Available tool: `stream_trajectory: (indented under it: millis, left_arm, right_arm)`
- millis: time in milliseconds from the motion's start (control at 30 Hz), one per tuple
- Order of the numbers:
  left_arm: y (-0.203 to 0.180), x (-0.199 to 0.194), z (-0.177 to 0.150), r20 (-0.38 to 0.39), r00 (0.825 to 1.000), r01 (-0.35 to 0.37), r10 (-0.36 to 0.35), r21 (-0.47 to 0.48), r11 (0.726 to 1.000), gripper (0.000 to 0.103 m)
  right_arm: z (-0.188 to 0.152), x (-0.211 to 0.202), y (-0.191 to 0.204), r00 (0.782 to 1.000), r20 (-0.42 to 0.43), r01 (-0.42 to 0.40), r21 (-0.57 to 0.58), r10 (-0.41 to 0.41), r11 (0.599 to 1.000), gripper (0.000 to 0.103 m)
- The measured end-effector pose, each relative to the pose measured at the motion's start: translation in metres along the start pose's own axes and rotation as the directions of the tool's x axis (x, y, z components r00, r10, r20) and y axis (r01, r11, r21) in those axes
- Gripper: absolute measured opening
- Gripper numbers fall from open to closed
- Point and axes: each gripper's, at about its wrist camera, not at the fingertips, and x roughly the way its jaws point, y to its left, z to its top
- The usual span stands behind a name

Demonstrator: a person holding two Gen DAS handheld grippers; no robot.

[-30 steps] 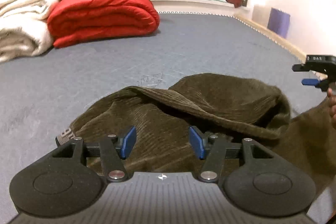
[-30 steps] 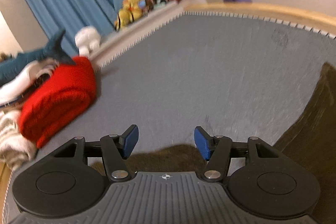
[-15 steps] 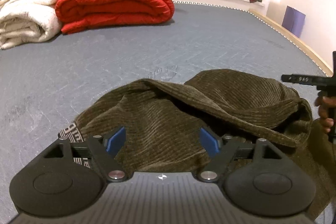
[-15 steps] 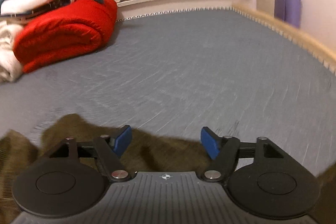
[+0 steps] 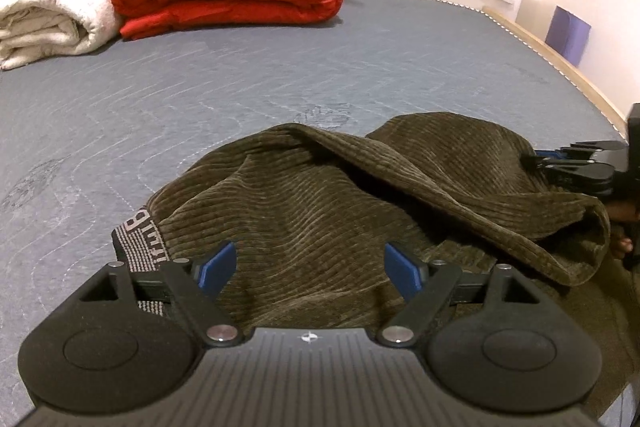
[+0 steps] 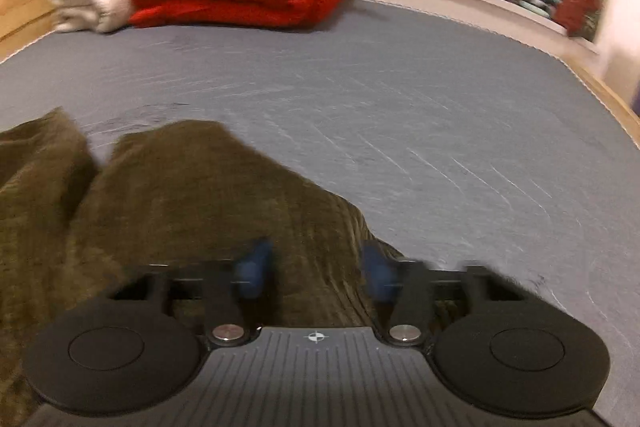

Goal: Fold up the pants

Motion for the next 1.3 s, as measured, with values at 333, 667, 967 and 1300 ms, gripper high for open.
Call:
stream_trajectory:
  millis: [333,667,967,1300]
  left_arm:
    - [0.009,-0.002,0.002,0.007,1.0,-0.024,0.024,-0.027,0.999,0.085]
    - [0.005,-0.005,0.001,0.006,1.0,-0.012,0.012,-0.012,1.0,0.086]
    - [0.005,-0.003,0.002,0.002,1.0,-0.014,0.014,-0.01,1.0,0.086]
    - [0.005,-0.003,0.003,0.002,1.0,-0.009,0.009,-0.014,1.0,0.086]
  right_arm:
    - [0.034,-0.088,-0.034,0.943,0.312,-0.184,0.186,0.119,0.965,0.002]
    - [-0.022,-0.104,-0.147,0.909,0.17,0.087,0.815,-0.38,0.573,0.004]
    - [0.013,-0.035,-0.044,0.995,0.087,0.026,0.254,-0.05,0.967,0.092]
    - [0.001,-0.012,-0.015,0.994,-0.044,0.101,0.119,-0.097,0.988,0.011]
